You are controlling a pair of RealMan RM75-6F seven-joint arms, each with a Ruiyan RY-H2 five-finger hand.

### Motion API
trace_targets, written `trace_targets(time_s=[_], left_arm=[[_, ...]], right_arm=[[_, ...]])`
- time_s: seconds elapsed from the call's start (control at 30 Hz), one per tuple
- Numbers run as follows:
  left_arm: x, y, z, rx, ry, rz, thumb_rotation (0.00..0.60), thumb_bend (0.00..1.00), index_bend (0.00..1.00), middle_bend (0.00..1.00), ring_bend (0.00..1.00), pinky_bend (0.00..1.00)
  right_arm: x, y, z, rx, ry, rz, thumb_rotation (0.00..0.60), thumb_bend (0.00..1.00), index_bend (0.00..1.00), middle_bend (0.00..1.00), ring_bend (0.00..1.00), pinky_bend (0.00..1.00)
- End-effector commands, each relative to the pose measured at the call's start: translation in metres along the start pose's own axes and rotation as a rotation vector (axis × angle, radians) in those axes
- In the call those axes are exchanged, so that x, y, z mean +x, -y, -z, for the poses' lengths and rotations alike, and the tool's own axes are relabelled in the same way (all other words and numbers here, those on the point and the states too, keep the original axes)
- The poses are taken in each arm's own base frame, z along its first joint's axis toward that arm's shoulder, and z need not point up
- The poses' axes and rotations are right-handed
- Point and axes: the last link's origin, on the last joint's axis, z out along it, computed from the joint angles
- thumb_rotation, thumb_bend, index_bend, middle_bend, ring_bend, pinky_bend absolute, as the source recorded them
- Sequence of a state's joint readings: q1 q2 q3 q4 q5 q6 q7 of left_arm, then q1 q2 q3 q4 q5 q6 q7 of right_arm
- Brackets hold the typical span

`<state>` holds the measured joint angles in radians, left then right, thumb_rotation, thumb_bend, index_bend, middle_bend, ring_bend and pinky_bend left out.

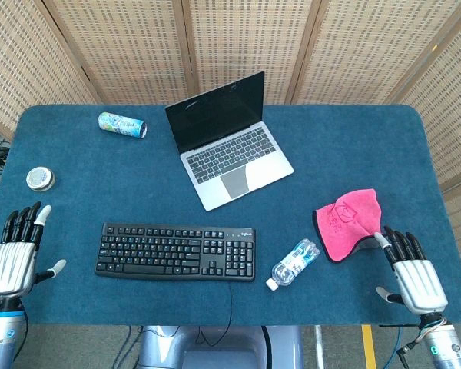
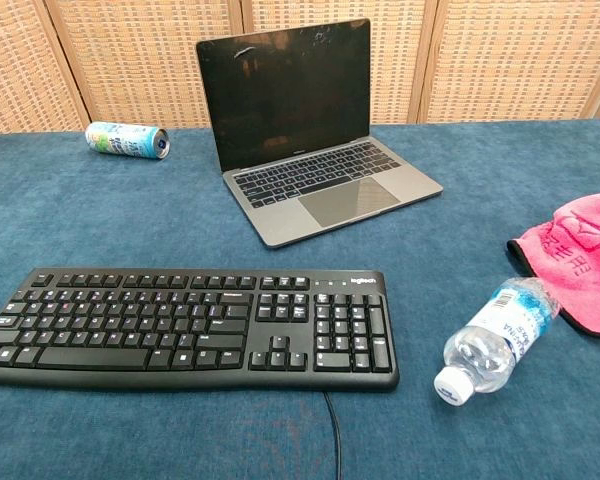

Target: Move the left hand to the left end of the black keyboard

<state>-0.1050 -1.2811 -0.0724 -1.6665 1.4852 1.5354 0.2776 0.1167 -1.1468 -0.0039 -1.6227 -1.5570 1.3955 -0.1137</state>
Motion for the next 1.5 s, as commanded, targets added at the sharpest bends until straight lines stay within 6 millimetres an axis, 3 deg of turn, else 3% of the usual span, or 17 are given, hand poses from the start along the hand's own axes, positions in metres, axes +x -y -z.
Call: trace_targets(time_s=[0.03,1.03,1.2,1.3,1.37,1.5], left_arm=[[0.0,0.0,0.0,-0.001,0.0,0.0,0.6,0.11,0.0,0.0,0.0,0.0],[0.002,0.001,0.001,0.002,0.0,0.002,0.6,0.11,0.0,0.0,0.0,0.0],[0.001,0.0,0.001,0.003,0.003,0.002,0.6,0.16,0.0,0.01,0.03,0.01],[0.0,-0.001,0.0,0.007,0.01,0.0,0.6,0.27,0.0,0.17,0.23,0.15],[-0.001,-0.005,0.0,0.002,0.019,0.008,0.6,0.38,0.0,0.36,0.39,0.26],[-0.002,-0.01,0.002,-0.019,0.07,0.005,0.6,0.56,0.0,0.54,0.54,0.33]], right_arm=[[0.0,0.0,0.0,0.0,-0.001,-0.001,0.6,0.02,0.0,0.0,0.0,0.0],[0.001,0.0,0.0,0.0,-0.005,0.002,0.6,0.02,0.0,0.0,0.0,0.0],[0.0,-0.001,0.0,-0.002,-0.003,0.0,0.6,0.02,0.0,0.0,0.0,0.0],[0.0,-0.001,0.0,-0.004,0.0,0.001,0.6,0.02,0.0,0.0,0.0,0.0],[0.0,-0.001,0.0,-0.005,-0.001,0.0,0.6,0.02,0.0,0.0,0.0,0.0],[0.001,-0.001,0.0,-0.005,-0.005,-0.003,0.6,0.02,0.0,0.0,0.0,0.0]])
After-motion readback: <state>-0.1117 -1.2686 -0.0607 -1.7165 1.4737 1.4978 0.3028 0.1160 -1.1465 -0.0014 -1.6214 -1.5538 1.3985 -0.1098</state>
